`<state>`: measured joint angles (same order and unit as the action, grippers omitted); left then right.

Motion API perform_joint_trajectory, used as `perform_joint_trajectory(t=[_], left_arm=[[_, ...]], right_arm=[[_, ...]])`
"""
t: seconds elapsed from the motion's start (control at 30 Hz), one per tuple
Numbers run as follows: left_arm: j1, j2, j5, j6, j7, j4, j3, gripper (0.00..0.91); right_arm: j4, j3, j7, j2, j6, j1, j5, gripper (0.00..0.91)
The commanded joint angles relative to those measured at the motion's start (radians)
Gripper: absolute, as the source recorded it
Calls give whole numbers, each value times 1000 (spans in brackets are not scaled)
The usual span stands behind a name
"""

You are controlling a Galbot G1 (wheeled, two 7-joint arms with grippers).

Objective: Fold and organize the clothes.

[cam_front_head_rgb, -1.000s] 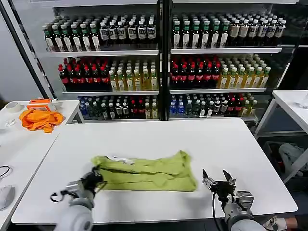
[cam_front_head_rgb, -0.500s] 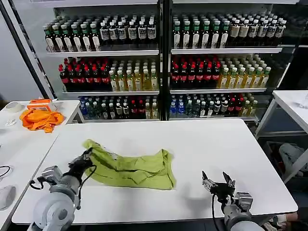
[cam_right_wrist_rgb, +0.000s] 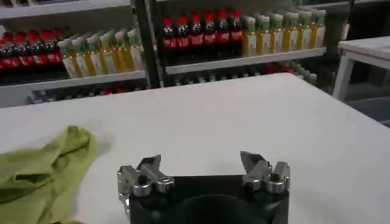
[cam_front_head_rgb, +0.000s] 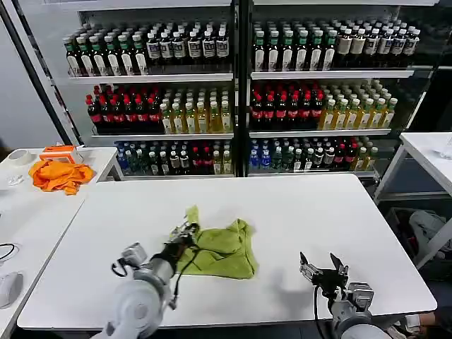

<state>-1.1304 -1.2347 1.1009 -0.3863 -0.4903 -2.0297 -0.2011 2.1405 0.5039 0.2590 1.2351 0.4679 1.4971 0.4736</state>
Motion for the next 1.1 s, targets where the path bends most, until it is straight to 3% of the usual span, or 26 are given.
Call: perform_joint_trajectory(t=[0.03, 0.07, 0.1, 0.13, 0.17, 0.57, 0.83, 0.93, 1.1], left_arm=[[143, -135, -151, 11, -12, 203, 183, 20], [148, -140, -171, 10, -11, 220, 194, 20], [153, -143, -221, 10, -6, 234, 209, 202], [153, -145, -253, 7, 3, 246, 217, 433], [152, -146, -274, 6, 16, 250, 228, 907], [92, -107, -336, 1, 171, 127, 266, 907], [-12, 28, -328, -12, 177, -8, 75, 907], [-37, 104, -382, 8, 146, 17, -13, 907], [-27, 148, -389, -6, 95, 130, -96, 907]], right_arm=[[-3, 3, -1, -2, -1, -1, 1, 907], [-4, 2, -1, -2, -1, -1, 1, 907], [-5, 2, -1, -2, -1, -2, 1, 907], [-5, 2, -1, -2, -1, -3, 1, 907], [-6, 2, -1, -1, -2, -4, 0, 907], [-7, -4, -1, 1, -1, -3, -2, 907], [-7, 3, -3, -3, -7, 2, -1, 907], [-8, -3, -4, 0, -9, 1, -2, 907], [-13, -13, -4, 9, -10, -5, -9, 907]])
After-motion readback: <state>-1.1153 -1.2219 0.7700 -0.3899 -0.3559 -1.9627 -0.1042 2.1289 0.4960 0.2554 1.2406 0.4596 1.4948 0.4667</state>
